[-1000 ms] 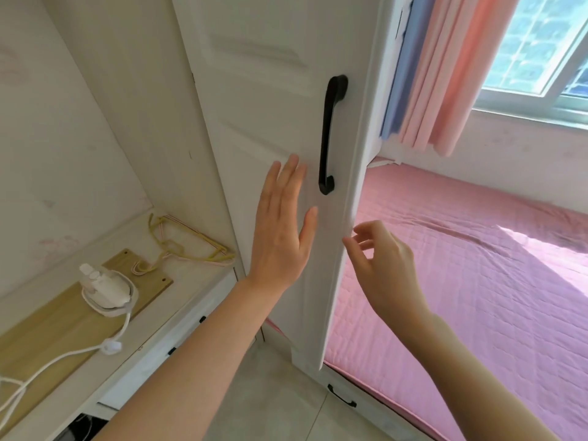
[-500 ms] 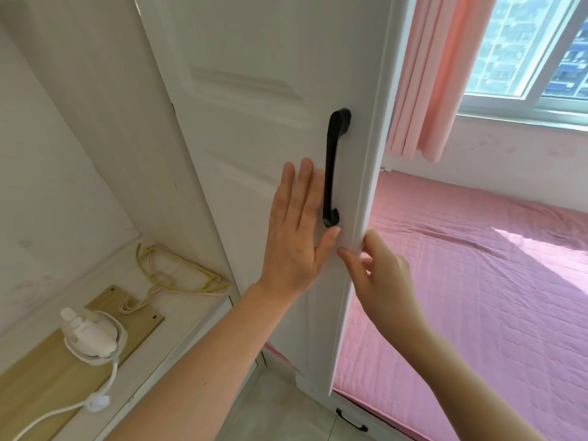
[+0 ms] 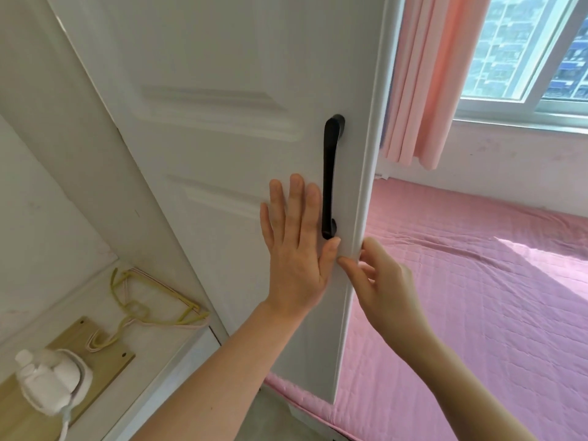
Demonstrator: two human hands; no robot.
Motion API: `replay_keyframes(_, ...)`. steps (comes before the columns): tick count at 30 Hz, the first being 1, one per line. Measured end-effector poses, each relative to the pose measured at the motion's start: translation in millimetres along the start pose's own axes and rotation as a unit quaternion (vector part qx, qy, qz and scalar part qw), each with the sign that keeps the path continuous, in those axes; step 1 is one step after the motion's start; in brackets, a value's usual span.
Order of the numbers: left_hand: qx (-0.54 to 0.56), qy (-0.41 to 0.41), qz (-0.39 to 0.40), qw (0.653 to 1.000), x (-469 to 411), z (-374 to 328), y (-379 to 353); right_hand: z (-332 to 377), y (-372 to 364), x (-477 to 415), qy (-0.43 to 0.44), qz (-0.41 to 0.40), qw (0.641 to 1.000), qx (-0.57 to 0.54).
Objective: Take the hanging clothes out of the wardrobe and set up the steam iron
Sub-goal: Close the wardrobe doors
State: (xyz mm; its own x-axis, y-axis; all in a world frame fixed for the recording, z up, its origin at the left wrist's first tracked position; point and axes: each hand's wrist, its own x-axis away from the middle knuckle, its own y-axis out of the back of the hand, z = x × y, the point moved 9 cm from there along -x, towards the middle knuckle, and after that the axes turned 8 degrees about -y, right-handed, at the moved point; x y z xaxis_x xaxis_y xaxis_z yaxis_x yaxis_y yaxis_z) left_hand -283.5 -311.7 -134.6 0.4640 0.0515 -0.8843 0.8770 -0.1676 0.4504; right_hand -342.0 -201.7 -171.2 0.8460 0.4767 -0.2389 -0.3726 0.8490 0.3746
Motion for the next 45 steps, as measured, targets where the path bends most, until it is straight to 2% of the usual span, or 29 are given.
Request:
replay_keyframes(11, -0.119, 0.046, -0.004, 0.992, -35.6, 30.0, -69.0, -36.8, 10.6, -108.0, 0.041, 0.087, 0.995, -0.012)
replay_keyframes(17, -0.199, 0.051, 0.024, 0.978, -51.0, 50.7, -91.2, -48.4, 4.3, -158.4, 0.053, 0.128, 0.99, -0.038)
replay_keyframes(22, -0.273, 0.057, 0.062, 0.958, -62.1, 68.8, -103.4, -58.0, -8.5, -193.9, 0.038, 0.176, 0.982, -0.066)
replay_keyframes(27, -0.367, 0.021, 0.123, 0.922, -71.4, 92.1, -107.3, -63.1, -26.4, -230.0, 0.034, 0.22, 0.972, -0.077)
replay_keyframes(36, -0.403, 0.035, 0.177, 0.897, -98.5, 141.0, -94.8, -74.6, -65.6, -299.3, 0.018, 0.235, 0.969, -0.067)
replay_keyframes(45, -0.469, 0.019, 0.207, 0.859, -110.2, 187.4, -77.0, -72.6, -103.4, -343.0, 0.0, 0.202, 0.977, -0.06)
